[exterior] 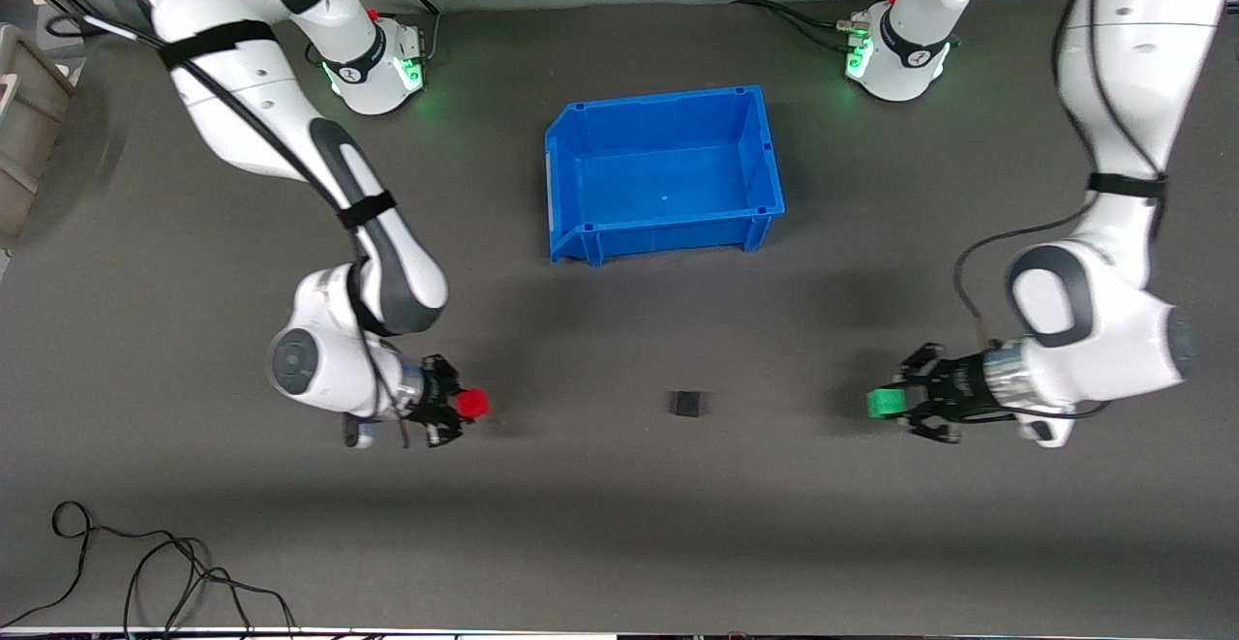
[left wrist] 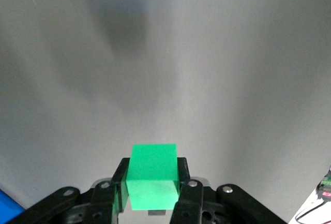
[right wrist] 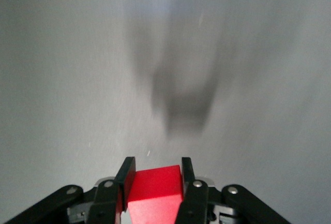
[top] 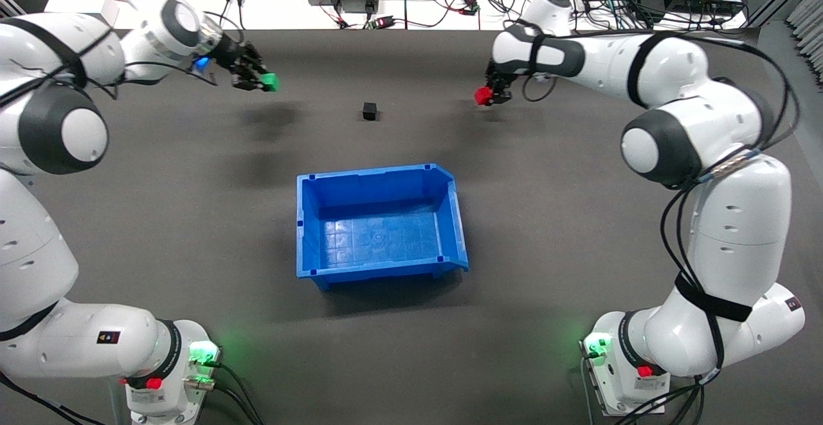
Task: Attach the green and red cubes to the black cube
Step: 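Carry the red cube and green cube toward the black cube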
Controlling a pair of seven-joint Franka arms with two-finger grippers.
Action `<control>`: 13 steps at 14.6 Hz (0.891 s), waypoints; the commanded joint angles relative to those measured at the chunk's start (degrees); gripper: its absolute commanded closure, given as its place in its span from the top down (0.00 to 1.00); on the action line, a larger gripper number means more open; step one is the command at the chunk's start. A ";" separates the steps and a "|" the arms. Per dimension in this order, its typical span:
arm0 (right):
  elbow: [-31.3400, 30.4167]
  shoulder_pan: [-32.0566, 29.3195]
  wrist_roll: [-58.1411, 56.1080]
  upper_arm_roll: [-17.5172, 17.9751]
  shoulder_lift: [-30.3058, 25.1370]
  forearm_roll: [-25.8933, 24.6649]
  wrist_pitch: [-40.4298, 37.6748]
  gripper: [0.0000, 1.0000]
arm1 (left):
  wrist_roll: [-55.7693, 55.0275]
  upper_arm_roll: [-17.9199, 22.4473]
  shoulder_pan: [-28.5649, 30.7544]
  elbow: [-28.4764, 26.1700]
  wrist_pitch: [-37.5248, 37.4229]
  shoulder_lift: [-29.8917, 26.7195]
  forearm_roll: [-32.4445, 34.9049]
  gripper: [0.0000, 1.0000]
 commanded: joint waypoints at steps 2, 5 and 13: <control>9.74 4.39 10.89 -0.54 6.49 0.58 -1.02 0.00 | -4.36 0.96 -6.94 0.95 5.59 1.76 -0.59 0.00; 11.95 7.38 15.64 -0.54 7.38 0.49 -0.85 0.00 | -7.09 0.87 -12.30 2.18 12.88 5.35 -0.68 0.00; 17.84 14.24 28.30 -1.33 11.60 -0.74 -0.76 0.00 | -17.03 0.96 -19.08 6.40 21.34 12.48 0.02 0.00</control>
